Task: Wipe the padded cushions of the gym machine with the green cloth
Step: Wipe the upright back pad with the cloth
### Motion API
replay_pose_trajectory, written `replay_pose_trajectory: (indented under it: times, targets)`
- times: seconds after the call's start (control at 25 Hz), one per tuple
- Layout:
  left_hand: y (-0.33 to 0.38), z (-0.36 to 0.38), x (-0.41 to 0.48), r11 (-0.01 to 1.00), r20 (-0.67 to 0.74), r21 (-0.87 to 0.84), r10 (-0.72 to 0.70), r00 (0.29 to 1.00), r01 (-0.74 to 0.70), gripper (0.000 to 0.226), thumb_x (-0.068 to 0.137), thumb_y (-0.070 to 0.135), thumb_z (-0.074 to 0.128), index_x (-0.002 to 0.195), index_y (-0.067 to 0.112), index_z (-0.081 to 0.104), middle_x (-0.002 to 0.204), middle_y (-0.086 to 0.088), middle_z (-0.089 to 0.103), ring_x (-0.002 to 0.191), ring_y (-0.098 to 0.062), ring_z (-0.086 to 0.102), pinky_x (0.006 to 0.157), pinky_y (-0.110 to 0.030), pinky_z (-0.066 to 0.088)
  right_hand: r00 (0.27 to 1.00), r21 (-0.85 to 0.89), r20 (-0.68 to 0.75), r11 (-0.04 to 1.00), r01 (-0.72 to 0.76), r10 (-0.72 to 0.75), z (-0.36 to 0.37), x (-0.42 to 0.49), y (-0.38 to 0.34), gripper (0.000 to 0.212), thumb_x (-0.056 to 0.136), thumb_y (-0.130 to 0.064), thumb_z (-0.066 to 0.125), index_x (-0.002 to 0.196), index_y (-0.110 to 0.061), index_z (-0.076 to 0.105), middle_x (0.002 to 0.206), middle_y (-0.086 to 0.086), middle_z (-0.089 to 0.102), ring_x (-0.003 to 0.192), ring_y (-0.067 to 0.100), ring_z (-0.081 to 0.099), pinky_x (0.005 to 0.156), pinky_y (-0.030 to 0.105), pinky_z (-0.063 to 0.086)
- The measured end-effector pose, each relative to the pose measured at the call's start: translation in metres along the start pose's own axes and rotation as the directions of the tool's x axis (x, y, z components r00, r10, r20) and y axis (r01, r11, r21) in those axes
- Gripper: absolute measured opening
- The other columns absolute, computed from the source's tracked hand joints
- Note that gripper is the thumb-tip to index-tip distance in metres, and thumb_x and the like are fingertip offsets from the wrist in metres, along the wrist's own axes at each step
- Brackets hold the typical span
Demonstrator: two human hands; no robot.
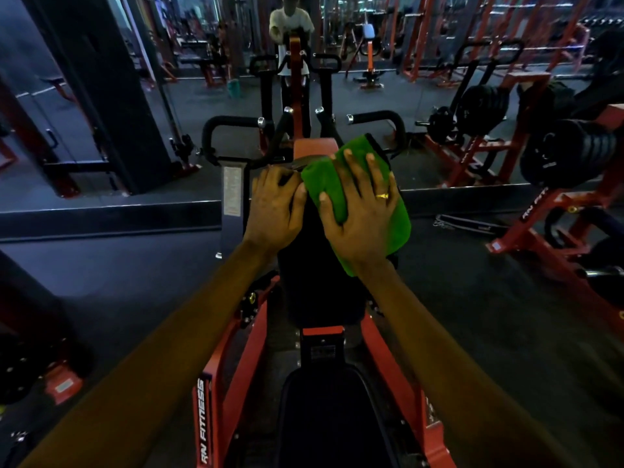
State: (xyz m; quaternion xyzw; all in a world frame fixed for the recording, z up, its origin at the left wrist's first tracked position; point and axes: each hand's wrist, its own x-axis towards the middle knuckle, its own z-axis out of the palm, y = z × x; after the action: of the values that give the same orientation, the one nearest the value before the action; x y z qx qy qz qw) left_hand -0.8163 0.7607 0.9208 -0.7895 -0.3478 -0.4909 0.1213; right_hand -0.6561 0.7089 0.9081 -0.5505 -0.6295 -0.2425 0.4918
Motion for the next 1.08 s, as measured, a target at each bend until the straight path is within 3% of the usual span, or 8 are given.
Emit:
replay_pose_trajectory:
  times: [0.08, 0.16, 0.24, 0.32, 0.48, 0.6, 0.84, 1.08]
  targets:
    - [-0.001, -0.003, 0.001, 1.0, 0.007, 0.014, 0.005, 1.0, -0.005, 0.039, 0.104, 0.028, 0.039, 0.118, 0.005, 0.066, 0.106, -0.019, 0.061, 0.098, -0.037, 0.057, 0.086, -0.043, 0.041, 0.999, 0.024, -0.033, 1.0, -0.01, 0.011, 0.002, -0.008, 0.005, 0.057, 0.102, -0.047, 0.045, 0.15, -0.016, 0.047, 0.158, 0.006, 0.042, 0.15, 0.03, 0.031, 0.119, 0.056, 0.025]
    - [0.002, -0.01, 0.004, 0.995, 0.009, 0.084, 0.061, 0.998, -0.061, 0.038, 0.106, 0.028, 0.04, 0.125, 0.009, 0.066, 0.114, -0.016, 0.064, 0.106, -0.035, 0.058, 0.091, -0.043, 0.042, 0.986, 0.146, -0.042, 0.978, -0.152, 0.16, 0.009, -0.046, 0.013, 0.06, 0.105, -0.045, 0.042, 0.155, -0.013, 0.037, 0.163, 0.011, 0.031, 0.153, 0.03, 0.025, 0.121, 0.05, 0.029]
    - [0.011, -0.01, 0.008, 0.951, 0.047, 0.196, 0.234, 0.971, -0.238, 0.037, 0.106, 0.027, 0.043, 0.132, 0.012, 0.064, 0.124, -0.011, 0.066, 0.117, -0.03, 0.058, 0.099, -0.042, 0.041, 0.938, 0.31, 0.02, 0.89, -0.335, 0.346, 0.012, -0.088, 0.013, 0.063, 0.105, -0.043, 0.041, 0.16, -0.022, 0.02, 0.166, 0.009, 0.022, 0.155, 0.024, 0.021, 0.123, 0.039, 0.027]
    - [0.02, -0.005, 0.012, 0.886, 0.136, 0.26, 0.361, 0.923, -0.385, 0.04, 0.106, 0.029, 0.044, 0.14, 0.013, 0.058, 0.131, -0.009, 0.065, 0.12, -0.028, 0.06, 0.1, -0.041, 0.043, 0.906, 0.358, 0.061, 0.839, -0.411, 0.418, 0.012, -0.102, 0.006, 0.066, 0.105, -0.042, 0.041, 0.161, -0.032, 0.009, 0.167, 0.004, 0.017, 0.155, 0.02, 0.02, 0.122, 0.034, 0.027]
    - [0.019, 0.002, 0.01, 0.855, 0.205, 0.311, 0.365, 0.908, -0.414, 0.047, 0.105, 0.032, 0.038, 0.148, 0.015, 0.045, 0.139, -0.01, 0.06, 0.123, -0.028, 0.057, 0.099, -0.038, 0.036, 0.949, 0.325, 0.031, 0.894, -0.307, 0.314, 0.003, -0.051, 0.008, 0.067, 0.104, -0.04, 0.043, 0.16, -0.013, 0.018, 0.167, 0.012, 0.016, 0.155, 0.026, 0.02, 0.122, 0.028, 0.023]
    - [0.018, 0.002, 0.009, 0.855, 0.184, 0.328, 0.36, 0.915, -0.402, 0.046, 0.105, 0.031, 0.035, 0.143, 0.013, 0.051, 0.139, -0.01, 0.06, 0.122, -0.028, 0.057, 0.097, -0.039, 0.035, 0.972, 0.349, 0.012, 0.909, -0.226, 0.236, 0.004, -0.027, 0.019, 0.065, 0.103, -0.035, 0.047, 0.158, -0.008, 0.024, 0.166, 0.015, 0.019, 0.155, 0.028, 0.02, 0.124, 0.041, 0.024]
    - [0.023, 0.0, 0.008, 0.855, 0.193, 0.37, 0.313, 0.93, -0.364, 0.047, 0.104, 0.031, 0.04, 0.147, 0.017, 0.05, 0.143, -0.004, 0.058, 0.123, -0.023, 0.055, 0.095, -0.039, 0.036, 0.912, 0.461, 0.165, 0.787, -0.409, 0.377, 0.014, -0.115, 0.023, 0.069, 0.107, -0.049, 0.034, 0.158, -0.007, 0.018, 0.166, 0.014, 0.023, 0.155, 0.025, 0.022, 0.121, 0.053, 0.029]
    - [0.023, 0.0, 0.008, 0.857, 0.209, 0.377, 0.291, 0.934, -0.352, 0.046, 0.104, 0.032, 0.038, 0.144, 0.013, 0.053, 0.143, -0.006, 0.058, 0.123, -0.025, 0.057, 0.093, -0.039, 0.037, 0.946, 0.442, 0.058, 0.841, -0.311, 0.319, 0.002, -0.018, 0.017, 0.066, 0.104, -0.039, 0.043, 0.159, -0.01, 0.022, 0.165, 0.015, 0.024, 0.152, 0.025, 0.029, 0.119, 0.02, 0.023]
